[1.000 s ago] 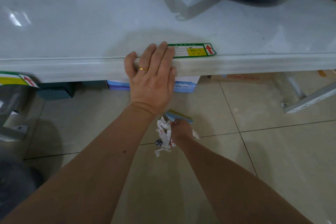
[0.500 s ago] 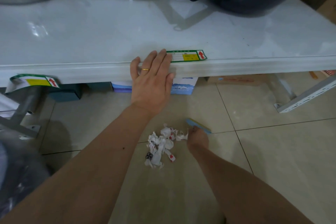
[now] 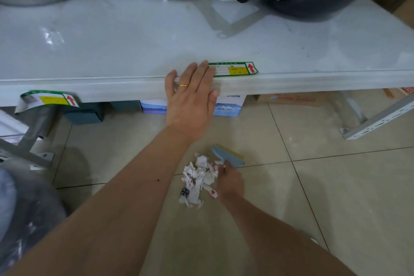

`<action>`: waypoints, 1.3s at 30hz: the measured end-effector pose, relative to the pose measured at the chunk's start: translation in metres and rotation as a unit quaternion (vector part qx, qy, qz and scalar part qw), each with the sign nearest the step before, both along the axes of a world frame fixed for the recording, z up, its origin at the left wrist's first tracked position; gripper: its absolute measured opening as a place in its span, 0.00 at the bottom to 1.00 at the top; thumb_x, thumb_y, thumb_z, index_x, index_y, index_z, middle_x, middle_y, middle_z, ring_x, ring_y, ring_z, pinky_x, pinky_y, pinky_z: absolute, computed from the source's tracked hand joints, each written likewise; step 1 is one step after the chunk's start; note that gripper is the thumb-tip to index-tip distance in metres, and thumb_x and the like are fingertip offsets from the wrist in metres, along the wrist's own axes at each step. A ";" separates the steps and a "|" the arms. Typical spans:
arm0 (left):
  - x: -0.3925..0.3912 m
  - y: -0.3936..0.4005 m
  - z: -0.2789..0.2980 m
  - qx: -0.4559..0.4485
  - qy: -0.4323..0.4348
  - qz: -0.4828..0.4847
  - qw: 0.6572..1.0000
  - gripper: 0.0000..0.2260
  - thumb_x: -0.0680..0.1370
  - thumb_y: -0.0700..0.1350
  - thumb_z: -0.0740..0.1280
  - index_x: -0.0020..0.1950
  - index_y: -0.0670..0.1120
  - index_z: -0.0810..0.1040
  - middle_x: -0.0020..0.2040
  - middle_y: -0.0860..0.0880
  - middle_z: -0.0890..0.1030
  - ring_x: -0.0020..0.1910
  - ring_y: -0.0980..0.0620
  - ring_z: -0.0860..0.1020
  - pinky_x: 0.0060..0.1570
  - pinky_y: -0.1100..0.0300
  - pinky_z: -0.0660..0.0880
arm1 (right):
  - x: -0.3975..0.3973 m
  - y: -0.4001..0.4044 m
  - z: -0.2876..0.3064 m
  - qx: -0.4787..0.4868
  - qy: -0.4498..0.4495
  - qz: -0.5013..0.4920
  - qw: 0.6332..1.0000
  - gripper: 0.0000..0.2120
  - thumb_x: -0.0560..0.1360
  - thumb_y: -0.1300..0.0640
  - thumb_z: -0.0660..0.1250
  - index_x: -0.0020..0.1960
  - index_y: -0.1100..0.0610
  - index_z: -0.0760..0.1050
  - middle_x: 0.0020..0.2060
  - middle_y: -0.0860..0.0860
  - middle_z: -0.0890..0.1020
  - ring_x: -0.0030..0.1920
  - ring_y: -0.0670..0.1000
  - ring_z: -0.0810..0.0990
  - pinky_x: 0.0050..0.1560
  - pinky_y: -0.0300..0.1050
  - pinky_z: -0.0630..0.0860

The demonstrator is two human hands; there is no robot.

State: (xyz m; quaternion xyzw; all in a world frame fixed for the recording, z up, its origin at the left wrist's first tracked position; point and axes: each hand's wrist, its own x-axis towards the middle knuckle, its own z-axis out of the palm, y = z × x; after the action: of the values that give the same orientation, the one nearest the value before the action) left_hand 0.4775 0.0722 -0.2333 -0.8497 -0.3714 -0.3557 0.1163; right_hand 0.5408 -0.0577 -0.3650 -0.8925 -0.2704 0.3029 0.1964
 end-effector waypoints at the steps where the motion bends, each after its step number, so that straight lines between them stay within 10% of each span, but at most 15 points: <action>1: 0.000 0.000 -0.001 -0.001 -0.001 -0.003 1.000 0.20 0.79 0.47 0.53 0.65 0.41 0.75 0.65 0.44 0.77 0.64 0.43 0.75 0.65 0.49 0.54 | 0.011 -0.003 -0.003 -0.005 -0.015 -0.005 1.000 0.19 0.82 0.53 0.49 0.70 0.56 0.67 0.60 0.60 0.80 0.61 0.60 0.78 0.58 0.49 0.72; 16: 0.009 0.014 -0.019 0.071 -0.043 0.007 0.997 0.22 0.82 0.49 0.48 0.63 0.41 0.77 0.62 0.45 0.79 0.64 0.49 0.69 0.65 0.47 0.57 | 0.051 -0.047 -0.059 -0.150 -0.008 -0.063 0.987 0.21 0.79 0.56 0.52 0.71 0.54 0.63 0.62 0.60 0.70 0.62 0.62 0.74 0.63 0.54 0.71; 25: -0.031 -0.013 -0.010 -0.041 -0.037 0.055 0.997 0.23 0.82 0.52 0.45 0.74 0.44 0.57 0.74 0.45 0.65 0.76 0.50 0.54 0.72 0.48 0.32 | -0.005 -0.003 0.006 -0.027 0.024 -0.009 0.999 0.23 0.78 0.64 0.53 0.73 0.55 0.64 0.68 0.58 0.67 0.66 0.59 0.71 0.63 0.49 0.69; 39: -0.271 -0.056 0.014 -0.163 0.023 0.262 0.951 0.24 0.81 0.54 0.48 0.74 0.44 0.60 0.74 0.46 0.67 0.73 0.51 0.56 0.70 0.42 0.42 | -0.233 0.064 0.132 0.149 0.076 0.211 0.963 0.22 0.79 0.60 0.53 0.72 0.50 0.64 0.67 0.54 0.67 0.62 0.59 0.75 0.60 0.49 0.72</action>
State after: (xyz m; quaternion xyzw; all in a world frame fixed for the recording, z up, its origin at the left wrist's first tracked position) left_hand 0.2061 0.0164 -0.2189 -0.7380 -0.6310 -0.2275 0.0738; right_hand 0.3076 0.0062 -0.2326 -0.7502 -0.4790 0.3609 0.2785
